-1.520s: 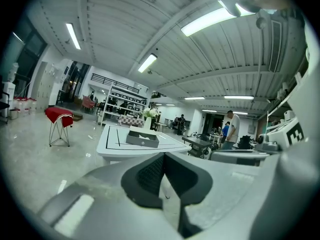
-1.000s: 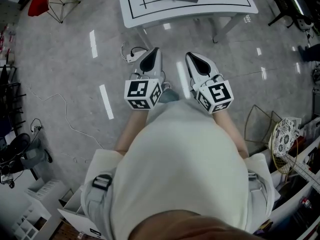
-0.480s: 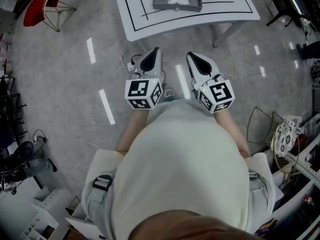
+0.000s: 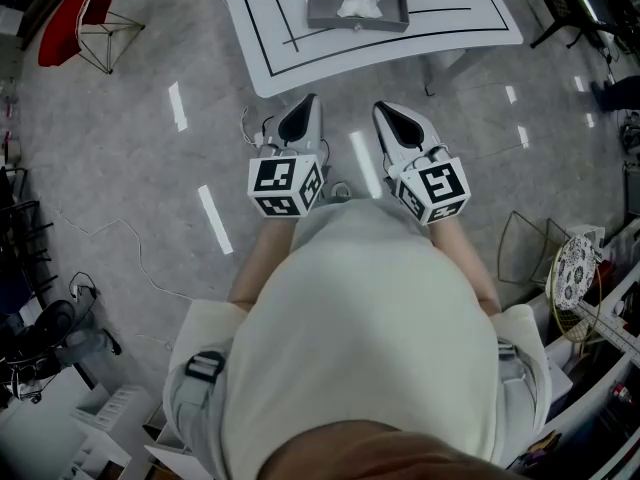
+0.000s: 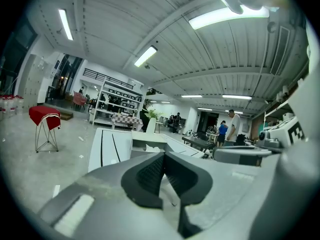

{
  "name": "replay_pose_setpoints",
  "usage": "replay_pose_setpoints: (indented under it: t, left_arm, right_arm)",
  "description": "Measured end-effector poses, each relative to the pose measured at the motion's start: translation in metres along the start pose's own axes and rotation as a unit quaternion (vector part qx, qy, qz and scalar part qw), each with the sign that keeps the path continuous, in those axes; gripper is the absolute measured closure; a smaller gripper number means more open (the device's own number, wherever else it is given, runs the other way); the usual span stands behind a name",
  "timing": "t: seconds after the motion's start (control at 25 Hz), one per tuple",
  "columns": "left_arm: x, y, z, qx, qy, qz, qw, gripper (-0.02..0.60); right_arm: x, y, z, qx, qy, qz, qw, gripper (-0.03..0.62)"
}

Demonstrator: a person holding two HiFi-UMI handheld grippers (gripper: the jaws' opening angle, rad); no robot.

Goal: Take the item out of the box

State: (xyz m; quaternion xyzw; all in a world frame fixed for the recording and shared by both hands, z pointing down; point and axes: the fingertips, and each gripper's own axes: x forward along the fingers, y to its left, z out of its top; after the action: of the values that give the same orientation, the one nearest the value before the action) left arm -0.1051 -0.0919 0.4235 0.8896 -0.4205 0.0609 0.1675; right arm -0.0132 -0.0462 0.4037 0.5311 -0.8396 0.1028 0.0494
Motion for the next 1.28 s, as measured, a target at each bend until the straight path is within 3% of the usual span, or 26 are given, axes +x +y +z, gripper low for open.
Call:
replay_pose_setpoints:
  t: [0.64,1.28]
  left_arm:
    - [0.037,0.010,0.008,0.003,0.008,-0.004,1.0000,0.581]
    - [0.130,0.019,0.031,-0.002,0.017,0.004,0.9998,0.580]
  right_arm:
    - [0.028,-0.029,0.002,0.017,-0.004,-0.008,1.000,0.597]
    - [0.085,-0.112,0.031,0.005,-0.014,0.007,1.000,0.597]
